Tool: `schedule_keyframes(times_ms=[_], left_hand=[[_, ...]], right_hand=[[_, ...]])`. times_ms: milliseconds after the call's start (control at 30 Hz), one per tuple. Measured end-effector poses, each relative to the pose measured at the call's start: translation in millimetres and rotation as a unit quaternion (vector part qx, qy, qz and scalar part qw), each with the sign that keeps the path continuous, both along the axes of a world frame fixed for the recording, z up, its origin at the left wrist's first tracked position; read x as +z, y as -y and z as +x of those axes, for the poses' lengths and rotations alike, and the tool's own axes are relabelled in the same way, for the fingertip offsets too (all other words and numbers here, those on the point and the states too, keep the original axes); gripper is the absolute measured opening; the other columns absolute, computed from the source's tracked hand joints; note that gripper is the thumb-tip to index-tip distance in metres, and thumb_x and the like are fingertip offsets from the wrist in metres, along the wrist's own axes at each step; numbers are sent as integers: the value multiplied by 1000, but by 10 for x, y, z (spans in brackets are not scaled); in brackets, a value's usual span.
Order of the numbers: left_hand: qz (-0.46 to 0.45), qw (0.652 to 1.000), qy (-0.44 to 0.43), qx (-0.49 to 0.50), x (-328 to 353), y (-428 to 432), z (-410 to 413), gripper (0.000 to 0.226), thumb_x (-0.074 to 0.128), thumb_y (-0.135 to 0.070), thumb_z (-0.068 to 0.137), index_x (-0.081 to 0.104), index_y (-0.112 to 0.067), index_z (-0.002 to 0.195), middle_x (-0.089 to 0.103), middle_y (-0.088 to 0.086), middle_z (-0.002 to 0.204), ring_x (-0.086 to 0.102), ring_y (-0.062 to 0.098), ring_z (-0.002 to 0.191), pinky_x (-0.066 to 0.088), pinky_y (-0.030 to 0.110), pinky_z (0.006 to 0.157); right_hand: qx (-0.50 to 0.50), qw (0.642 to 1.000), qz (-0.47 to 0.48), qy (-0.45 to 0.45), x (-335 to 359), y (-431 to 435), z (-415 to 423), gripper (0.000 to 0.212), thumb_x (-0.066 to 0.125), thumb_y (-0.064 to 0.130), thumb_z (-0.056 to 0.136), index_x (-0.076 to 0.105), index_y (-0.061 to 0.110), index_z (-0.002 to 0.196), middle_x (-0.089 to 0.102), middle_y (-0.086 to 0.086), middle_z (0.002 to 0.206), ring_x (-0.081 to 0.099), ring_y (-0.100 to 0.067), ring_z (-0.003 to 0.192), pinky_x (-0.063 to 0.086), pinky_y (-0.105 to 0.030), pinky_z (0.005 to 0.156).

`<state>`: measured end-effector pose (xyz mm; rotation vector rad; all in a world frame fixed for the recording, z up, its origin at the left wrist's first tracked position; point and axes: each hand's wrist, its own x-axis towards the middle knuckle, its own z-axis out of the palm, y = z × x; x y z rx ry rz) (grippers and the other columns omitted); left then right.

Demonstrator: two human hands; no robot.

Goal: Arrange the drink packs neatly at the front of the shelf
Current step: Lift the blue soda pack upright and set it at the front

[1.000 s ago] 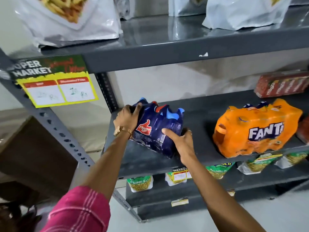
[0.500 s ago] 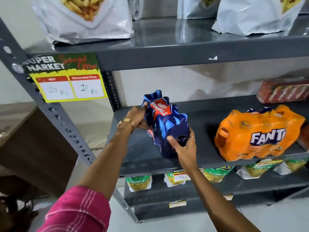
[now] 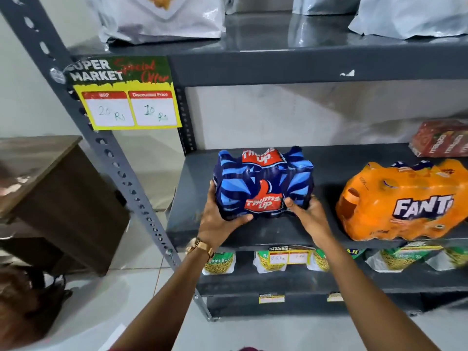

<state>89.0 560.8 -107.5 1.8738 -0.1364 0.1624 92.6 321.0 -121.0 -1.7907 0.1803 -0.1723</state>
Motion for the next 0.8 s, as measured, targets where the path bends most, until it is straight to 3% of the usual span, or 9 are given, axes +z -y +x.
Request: schedule_keyframes(times_ms=[67, 133, 200, 300, 367, 467, 600, 700, 800], left_hand=[[58, 998, 0, 26, -47, -28, 11, 101, 87, -34, 59, 27, -28, 140, 55, -22, 110, 56, -11, 94, 39, -2, 76], [100, 993, 0, 55, -119, -69, -4, 81, 83, -37, 65, 36, -20, 129, 63, -5, 114, 62, 17, 102, 49, 20, 79], [117, 991, -1, 69, -177, -128, -67, 67, 78, -40, 71, 40, -19, 121, 65, 5, 117, 63, 26, 104, 52, 30, 78], [118, 991, 11, 61, -246, -261, -208, 60, 72, -41, 76, 36, -25, 121, 63, 5, 120, 62, 22, 104, 52, 27, 78], [119, 991, 15, 64, -276, -339, -320, 58, 71, -40, 77, 35, -27, 120, 62, -3, 117, 61, 16, 100, 49, 14, 72], [125, 991, 3, 52, -344, -414, -482, 61, 72, -38, 77, 34, -26, 123, 61, -7, 116, 60, 8, 94, 44, 2, 67], [160, 986, 1, 57, -382, -461, -621, 61, 66, -44, 80, 31, -24, 125, 61, 4, 126, 64, 21, 105, 58, 33, 77], [179, 982, -6, 63, -346, -482, -631, 58, 64, -46, 81, 31, -25, 123, 62, 5, 126, 65, 24, 106, 58, 35, 74], [188, 980, 1, 65, -354, -476, -641, 63, 61, -51, 79, 31, -21, 125, 63, 7, 124, 66, 25, 104, 58, 34, 71]], right_hand=[[5, 1000, -24, 15, 12, 20, -52, 43, 73, 53, 66, 65, 30, 100, 72, 10, 101, 67, 4, 91, 50, -10, 71], [17, 999, -46, 20, 8, 20, -138, 47, 73, 54, 68, 63, 29, 107, 70, 16, 103, 66, 2, 96, 52, -18, 79], [20, 997, -68, 19, -21, -9, -235, 58, 71, 60, 66, 62, 25, 111, 69, 16, 103, 65, 3, 96, 51, -17, 81], [29, 997, -75, 5, -18, -93, -391, 60, 71, 62, 63, 59, 26, 110, 68, 14, 102, 63, 6, 95, 50, -8, 74], [40, 996, -79, -4, -29, -128, -514, 58, 73, 58, 64, 56, 28, 110, 68, 13, 104, 63, 5, 97, 50, -6, 75], [53, 994, -92, -19, -106, -170, -695, 58, 82, 37, 68, 53, 26, 118, 69, 8, 112, 65, -4, 103, 52, -18, 86], [18, 984, -173, -26, -132, -269, -790, 64, 86, 25, 66, 49, 18, 117, 68, 0, 113, 64, -16, 103, 50, -26, 83], [-2, 982, -190, -20, -154, -305, -780, 59, 82, 23, 72, 48, 13, 119, 69, -8, 117, 66, -25, 107, 50, -27, 81], [-14, 983, -180, -7, -148, -322, -783, 75, 82, 19, 72, 38, 15, 132, 66, -9, 124, 64, -27, 113, 52, -33, 88]])
